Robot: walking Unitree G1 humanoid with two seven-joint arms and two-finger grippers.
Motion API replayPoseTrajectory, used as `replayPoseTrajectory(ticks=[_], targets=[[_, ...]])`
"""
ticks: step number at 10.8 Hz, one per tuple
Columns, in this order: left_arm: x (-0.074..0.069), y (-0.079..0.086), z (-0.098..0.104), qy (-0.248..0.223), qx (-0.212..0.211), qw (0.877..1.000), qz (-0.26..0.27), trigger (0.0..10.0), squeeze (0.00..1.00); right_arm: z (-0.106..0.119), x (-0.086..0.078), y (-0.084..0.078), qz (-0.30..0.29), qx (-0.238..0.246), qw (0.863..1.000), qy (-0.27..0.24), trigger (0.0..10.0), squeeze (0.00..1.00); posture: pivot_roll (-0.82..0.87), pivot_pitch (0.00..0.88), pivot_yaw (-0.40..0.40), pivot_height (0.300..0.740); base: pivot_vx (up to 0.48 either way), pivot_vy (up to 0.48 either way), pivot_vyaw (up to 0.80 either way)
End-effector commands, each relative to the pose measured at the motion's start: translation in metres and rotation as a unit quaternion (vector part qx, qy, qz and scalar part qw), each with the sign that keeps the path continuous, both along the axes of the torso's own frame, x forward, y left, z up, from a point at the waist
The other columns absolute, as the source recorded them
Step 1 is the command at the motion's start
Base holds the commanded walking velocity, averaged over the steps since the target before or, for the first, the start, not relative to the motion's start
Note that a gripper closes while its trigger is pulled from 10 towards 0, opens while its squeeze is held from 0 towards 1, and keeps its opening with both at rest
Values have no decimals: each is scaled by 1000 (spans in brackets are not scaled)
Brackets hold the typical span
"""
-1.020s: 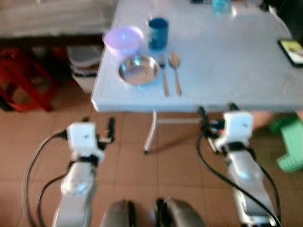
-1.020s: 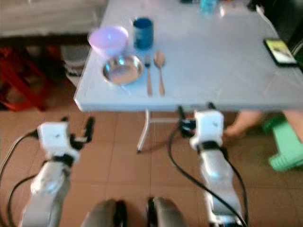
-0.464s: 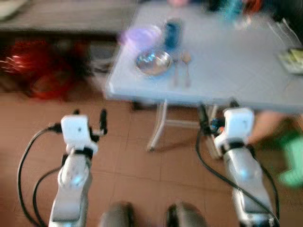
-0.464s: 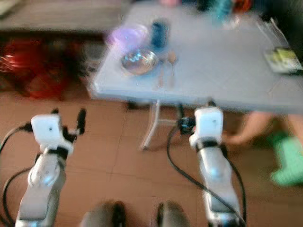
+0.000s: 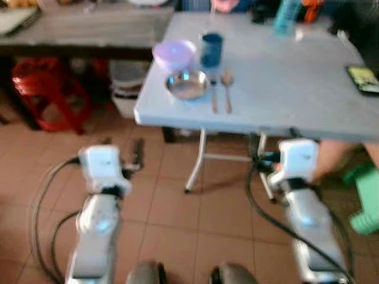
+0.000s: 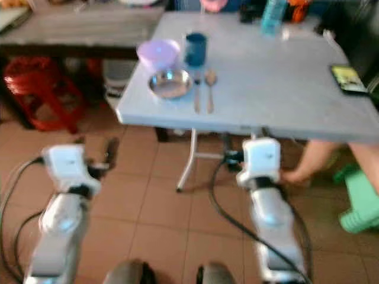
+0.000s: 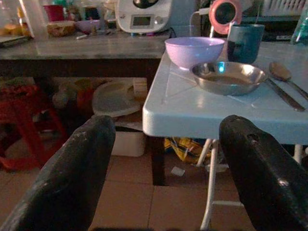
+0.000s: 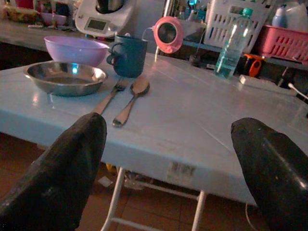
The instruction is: Setting the table
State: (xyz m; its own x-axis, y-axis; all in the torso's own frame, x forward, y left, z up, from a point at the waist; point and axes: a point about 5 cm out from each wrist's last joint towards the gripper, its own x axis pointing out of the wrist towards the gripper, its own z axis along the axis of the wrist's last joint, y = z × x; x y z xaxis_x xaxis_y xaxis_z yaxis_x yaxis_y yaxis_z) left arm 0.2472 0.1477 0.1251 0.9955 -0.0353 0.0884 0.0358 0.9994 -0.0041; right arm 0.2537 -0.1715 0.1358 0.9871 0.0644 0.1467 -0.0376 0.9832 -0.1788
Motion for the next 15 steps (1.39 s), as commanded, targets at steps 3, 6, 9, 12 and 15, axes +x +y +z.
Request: replayPoseTrajectory(ticks=[3, 6, 9, 12, 15], targets=[[-1, 5, 3, -5, 1, 1000, 4, 10000, 0, 6, 1, 8, 15, 11, 1000, -12, 10000, 0, -44, 118, 23, 740, 480, 0, 150], [2, 3, 4, -7, -2, 1000, 2, 10000, 0, 9, 1, 11, 23, 12, 1000, -18, 10000, 0, -52, 115, 24, 740, 480, 0, 0], [4, 3, 4, -7, 0, 1000, 1, 10000, 0, 9, 3, 12, 26, 7, 999, -18, 10000, 0, -47, 119, 26, 740, 480, 0, 0], [2, 7, 6, -11, 2, 1000, 14, 10000, 0, 9, 4, 12, 24, 3, 1000, -17, 10000, 0, -42, 121, 27, 740, 136, 0, 0], [0, 13, 4, -9, 9, 1000, 18, 10000, 0, 7, 6, 13, 11, -22, 1000, -16, 10000, 0, -40, 124, 28, 740, 0, 0, 0]])
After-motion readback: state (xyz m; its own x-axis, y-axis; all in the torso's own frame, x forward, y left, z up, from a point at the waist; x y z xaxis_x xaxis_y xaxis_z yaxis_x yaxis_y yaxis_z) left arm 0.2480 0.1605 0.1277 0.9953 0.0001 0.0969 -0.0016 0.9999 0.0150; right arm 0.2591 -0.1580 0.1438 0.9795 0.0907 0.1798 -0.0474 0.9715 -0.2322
